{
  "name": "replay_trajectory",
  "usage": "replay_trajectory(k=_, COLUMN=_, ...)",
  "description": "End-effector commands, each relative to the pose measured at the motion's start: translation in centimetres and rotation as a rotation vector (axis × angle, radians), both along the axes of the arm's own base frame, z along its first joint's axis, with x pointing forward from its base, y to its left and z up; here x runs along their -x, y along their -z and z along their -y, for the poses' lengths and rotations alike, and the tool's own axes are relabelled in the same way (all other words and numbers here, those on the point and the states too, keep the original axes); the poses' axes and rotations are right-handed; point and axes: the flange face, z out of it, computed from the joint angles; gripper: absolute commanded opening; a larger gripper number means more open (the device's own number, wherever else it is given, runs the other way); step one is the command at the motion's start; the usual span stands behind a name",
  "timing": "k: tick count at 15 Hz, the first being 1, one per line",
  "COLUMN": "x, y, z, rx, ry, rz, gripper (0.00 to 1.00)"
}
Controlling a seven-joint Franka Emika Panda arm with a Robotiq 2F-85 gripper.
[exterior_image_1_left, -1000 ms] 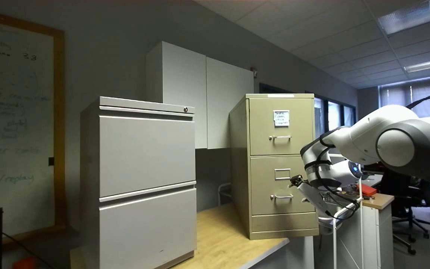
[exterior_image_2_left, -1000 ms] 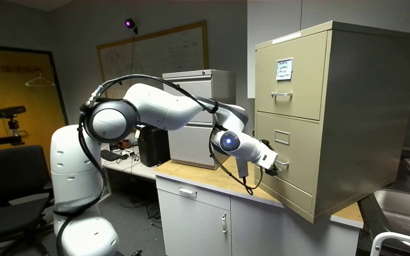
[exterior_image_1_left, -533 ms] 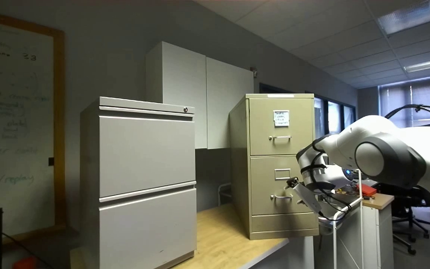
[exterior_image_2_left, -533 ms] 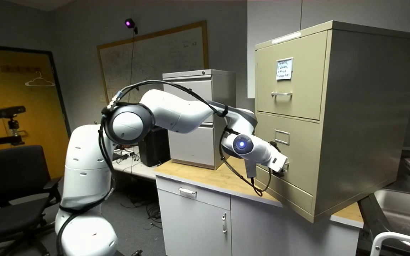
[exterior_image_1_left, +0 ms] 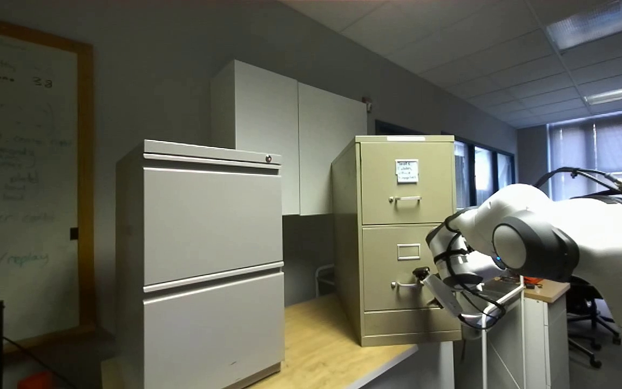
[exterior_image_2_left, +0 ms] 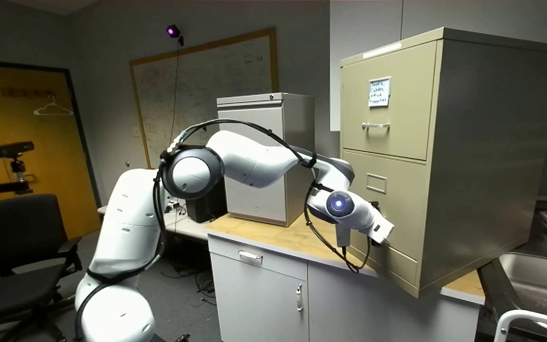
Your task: Open the bottom drawer of the file cabinet on the right
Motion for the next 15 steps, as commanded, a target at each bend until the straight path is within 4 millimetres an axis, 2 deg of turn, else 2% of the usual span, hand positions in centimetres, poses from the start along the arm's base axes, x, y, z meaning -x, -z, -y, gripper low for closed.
replay_trajectory(k=1, x=-1.3, y=0.0, z=1.2, rx=-0.017, ry=0.010, rz=-0.002, gripper=0.51)
replay_trajectory(k=3, x=-1.4, y=-0.3, z=0.9, rx=-0.028, ry=0.012, rz=-0.008, gripper=0.36)
replay_trajectory(k=5, x=-1.3, y=-1.4, z=0.1, rx=-0.027, ry=-0.004, rz=-0.024, gripper=0.31)
replay_trajectory(k=9, x=0.2, y=-3.9, z=-1.6, rx=0.025, ry=-0.072, rz=-0.131, gripper=0.01)
replay_trajectory(k=11, x=1.4, y=-3.8, z=-1.8, rx=0.035, ry=-0.079, rz=-0.173, gripper=0.00)
replay_trajectory(k=15, x=3.4, y=-1.0, z=-2.5, rx=0.021, ry=-0.082, rz=-0.231, gripper=0.02)
